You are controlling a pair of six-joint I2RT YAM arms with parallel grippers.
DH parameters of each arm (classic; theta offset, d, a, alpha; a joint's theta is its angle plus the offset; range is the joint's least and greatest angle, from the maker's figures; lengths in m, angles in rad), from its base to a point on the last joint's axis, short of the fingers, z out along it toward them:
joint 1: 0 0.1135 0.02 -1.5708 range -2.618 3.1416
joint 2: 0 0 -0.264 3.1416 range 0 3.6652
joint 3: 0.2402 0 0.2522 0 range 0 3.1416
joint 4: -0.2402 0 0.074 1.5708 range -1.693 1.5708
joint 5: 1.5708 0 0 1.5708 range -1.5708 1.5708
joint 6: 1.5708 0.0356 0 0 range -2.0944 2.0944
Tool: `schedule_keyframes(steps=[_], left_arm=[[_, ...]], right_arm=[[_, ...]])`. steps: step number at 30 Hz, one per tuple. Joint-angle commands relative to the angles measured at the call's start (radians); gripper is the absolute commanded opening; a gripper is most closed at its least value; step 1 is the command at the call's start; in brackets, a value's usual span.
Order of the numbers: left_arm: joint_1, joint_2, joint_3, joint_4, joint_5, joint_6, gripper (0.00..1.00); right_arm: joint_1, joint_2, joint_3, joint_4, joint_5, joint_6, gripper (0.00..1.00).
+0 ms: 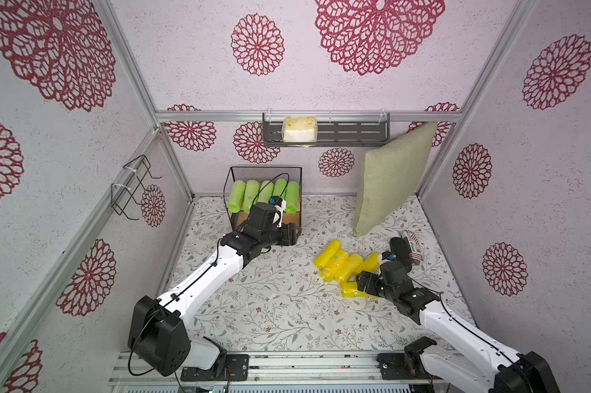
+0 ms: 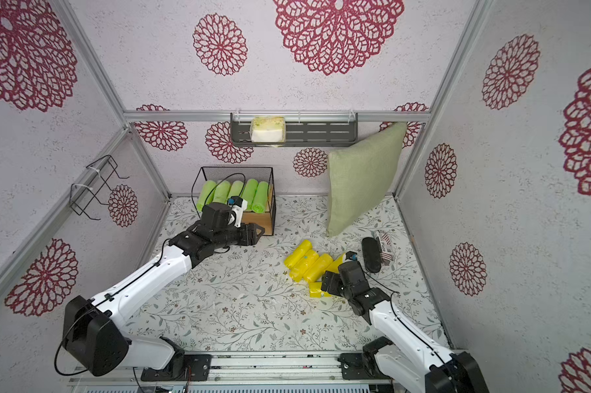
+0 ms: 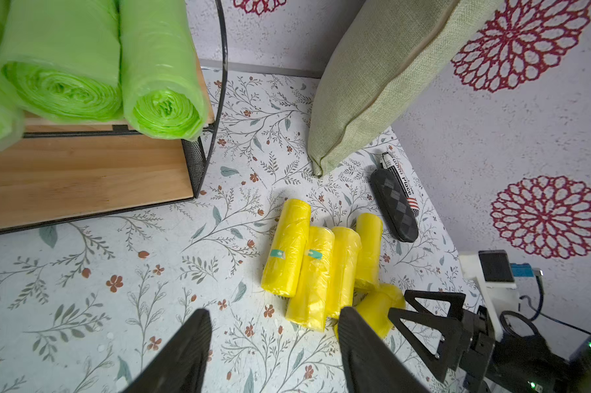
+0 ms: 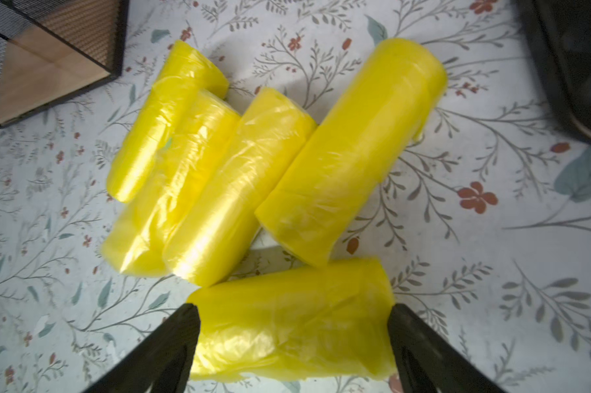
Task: Sort the rolls of trash bags by color and place them on the shelf
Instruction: Pick up the roll of trash bags from the center of the board.
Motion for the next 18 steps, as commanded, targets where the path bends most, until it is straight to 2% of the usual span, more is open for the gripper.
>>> schedule_keyframes(steps=[1, 3, 6, 10, 14, 18], left_arm=[[-0.013, 0.019, 0.002, 0.029, 0.014, -0.003, 0.64], [-0.020, 0.027, 0.001, 0.026, 0.020, -0.003, 0.64], [-0.028, 0.039, 0.000, 0.020, 0.023, -0.002, 0.64], [-0.034, 0.046, -0.005, 0.015, 0.022, 0.003, 0.65], [-0.037, 0.048, -0.006, 0.011, 0.018, 0.005, 0.65], [-0.037, 0.045, -0.014, 0.003, 0.007, 0.006, 0.65]], right_arm=[[-0.007, 0.016, 0.004, 0.004, 0.041, -0.010, 0.92], [-0.008, 0.038, 0.002, 0.028, 0.018, -0.021, 0.92], [-0.001, 0.080, 0.005, 0.092, -0.080, -0.051, 0.90], [0.059, 0.142, 0.040, 0.168, -0.193, -0.104, 0.89], [0.156, 0.222, 0.119, 0.178, -0.231, -0.167, 0.89], [0.189, 0.241, 0.166, 0.136, -0.227, -0.217, 0.90]])
